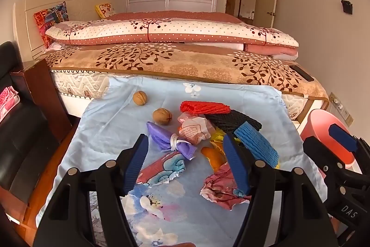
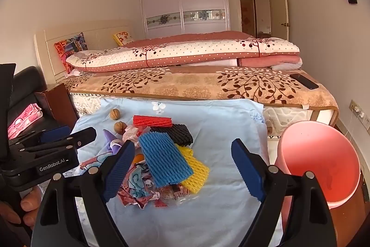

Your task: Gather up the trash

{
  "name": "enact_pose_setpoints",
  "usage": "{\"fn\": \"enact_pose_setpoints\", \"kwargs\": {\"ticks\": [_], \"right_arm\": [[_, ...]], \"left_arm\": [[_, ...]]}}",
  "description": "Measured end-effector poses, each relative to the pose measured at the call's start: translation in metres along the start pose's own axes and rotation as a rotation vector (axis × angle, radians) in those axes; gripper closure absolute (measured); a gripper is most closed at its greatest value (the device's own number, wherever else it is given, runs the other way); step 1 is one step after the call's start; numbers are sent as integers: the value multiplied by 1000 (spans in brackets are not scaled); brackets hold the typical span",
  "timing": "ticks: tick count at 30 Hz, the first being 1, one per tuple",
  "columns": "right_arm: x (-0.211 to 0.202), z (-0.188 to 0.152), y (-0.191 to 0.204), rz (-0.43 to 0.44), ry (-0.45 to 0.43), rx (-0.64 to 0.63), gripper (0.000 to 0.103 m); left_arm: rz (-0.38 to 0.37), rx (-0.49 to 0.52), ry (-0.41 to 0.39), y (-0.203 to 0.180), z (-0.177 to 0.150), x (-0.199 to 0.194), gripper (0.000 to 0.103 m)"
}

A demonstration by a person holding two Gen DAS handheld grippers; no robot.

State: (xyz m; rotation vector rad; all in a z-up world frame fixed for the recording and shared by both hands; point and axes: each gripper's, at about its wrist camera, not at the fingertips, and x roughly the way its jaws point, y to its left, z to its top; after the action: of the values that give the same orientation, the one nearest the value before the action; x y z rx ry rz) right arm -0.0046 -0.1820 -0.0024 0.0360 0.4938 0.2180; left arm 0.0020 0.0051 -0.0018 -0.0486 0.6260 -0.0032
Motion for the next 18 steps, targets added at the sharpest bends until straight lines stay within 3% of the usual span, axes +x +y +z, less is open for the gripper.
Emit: {"fn": "enact_pose_setpoints", "kwargs": {"ticks": [18], "right_arm": [[1, 1, -1, 9, 14, 22, 25]], "left_arm": [[-5, 2, -7, 1, -4, 1, 36]]}}
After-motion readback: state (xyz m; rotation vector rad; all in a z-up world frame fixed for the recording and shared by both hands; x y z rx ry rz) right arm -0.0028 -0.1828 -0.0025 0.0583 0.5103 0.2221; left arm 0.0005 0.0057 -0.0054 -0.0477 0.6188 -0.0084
